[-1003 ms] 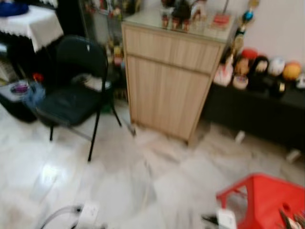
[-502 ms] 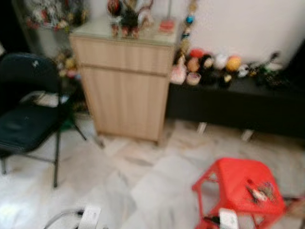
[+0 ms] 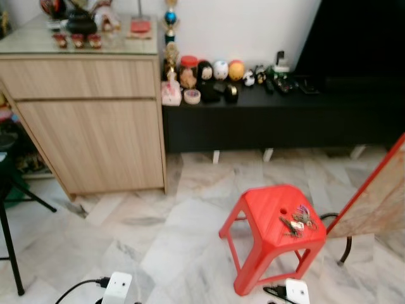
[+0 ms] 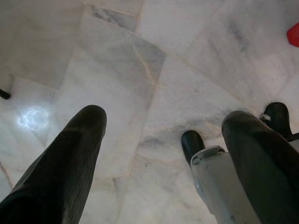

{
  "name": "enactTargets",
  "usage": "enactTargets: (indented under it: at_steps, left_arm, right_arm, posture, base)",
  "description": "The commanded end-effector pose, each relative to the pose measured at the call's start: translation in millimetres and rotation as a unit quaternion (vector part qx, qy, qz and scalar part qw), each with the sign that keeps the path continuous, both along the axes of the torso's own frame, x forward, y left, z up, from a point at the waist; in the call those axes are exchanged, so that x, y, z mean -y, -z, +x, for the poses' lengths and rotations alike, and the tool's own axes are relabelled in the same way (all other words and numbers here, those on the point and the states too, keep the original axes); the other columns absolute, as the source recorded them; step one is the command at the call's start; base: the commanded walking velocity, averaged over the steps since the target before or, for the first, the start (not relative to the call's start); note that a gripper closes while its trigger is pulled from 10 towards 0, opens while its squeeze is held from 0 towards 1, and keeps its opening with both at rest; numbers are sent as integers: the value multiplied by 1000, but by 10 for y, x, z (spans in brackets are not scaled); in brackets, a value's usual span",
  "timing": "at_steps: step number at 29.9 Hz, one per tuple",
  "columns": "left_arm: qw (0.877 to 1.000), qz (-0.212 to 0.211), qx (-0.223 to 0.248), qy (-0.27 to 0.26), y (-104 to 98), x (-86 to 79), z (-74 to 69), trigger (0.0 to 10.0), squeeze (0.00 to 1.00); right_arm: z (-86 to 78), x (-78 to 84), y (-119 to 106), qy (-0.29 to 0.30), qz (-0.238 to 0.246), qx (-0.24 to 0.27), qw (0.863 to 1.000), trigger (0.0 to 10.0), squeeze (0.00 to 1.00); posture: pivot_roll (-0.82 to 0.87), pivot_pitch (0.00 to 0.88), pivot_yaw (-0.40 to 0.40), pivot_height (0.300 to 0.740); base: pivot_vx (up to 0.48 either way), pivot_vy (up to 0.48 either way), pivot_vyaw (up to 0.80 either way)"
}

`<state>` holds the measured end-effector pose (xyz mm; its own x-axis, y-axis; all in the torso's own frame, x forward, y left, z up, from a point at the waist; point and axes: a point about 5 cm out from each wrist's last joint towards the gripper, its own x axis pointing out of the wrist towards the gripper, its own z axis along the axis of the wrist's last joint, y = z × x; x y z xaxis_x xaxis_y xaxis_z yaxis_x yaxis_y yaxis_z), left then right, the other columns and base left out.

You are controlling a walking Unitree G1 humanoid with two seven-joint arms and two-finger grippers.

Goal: Hang keys on a hook

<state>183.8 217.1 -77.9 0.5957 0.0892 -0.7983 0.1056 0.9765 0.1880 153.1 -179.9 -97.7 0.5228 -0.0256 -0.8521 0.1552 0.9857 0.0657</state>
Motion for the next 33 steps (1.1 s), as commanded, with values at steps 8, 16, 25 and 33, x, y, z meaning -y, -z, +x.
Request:
enactTargets:
  at_steps: [8, 16, 25, 33]
  left_arm:
    - [1000, -1, -7, 0, 19, 14, -30, 10000, 0]
    - [1000, -2, -7, 2, 20, 21, -28, 10000, 0]
    - [1000, -1, -6, 1, 16, 17, -22, 10000, 0]
    - [1000, -14, 0, -13, 17, 33, -22, 10000, 0]
  right_arm:
    - [49, 25, -26, 1, -5, 15, 1000, 10000, 0]
    - [54, 25, -32, -5, -7, 23, 1000, 10000, 0]
    - [72, 33, -47, -18, -19, 35, 999, 10000, 0]
    - [70, 21, -52, -5, 2, 48, 999, 10000, 0]
  posture:
    - [34, 0, -42, 740]
    - [29, 0, -41, 740]
    - [31, 0, -43, 740]
    - [29, 0, -49, 740]
  base:
    - [0, -373, 0]
    - [0, -371, 0]
    - [0, -373, 178]
    - [0, -343, 400]
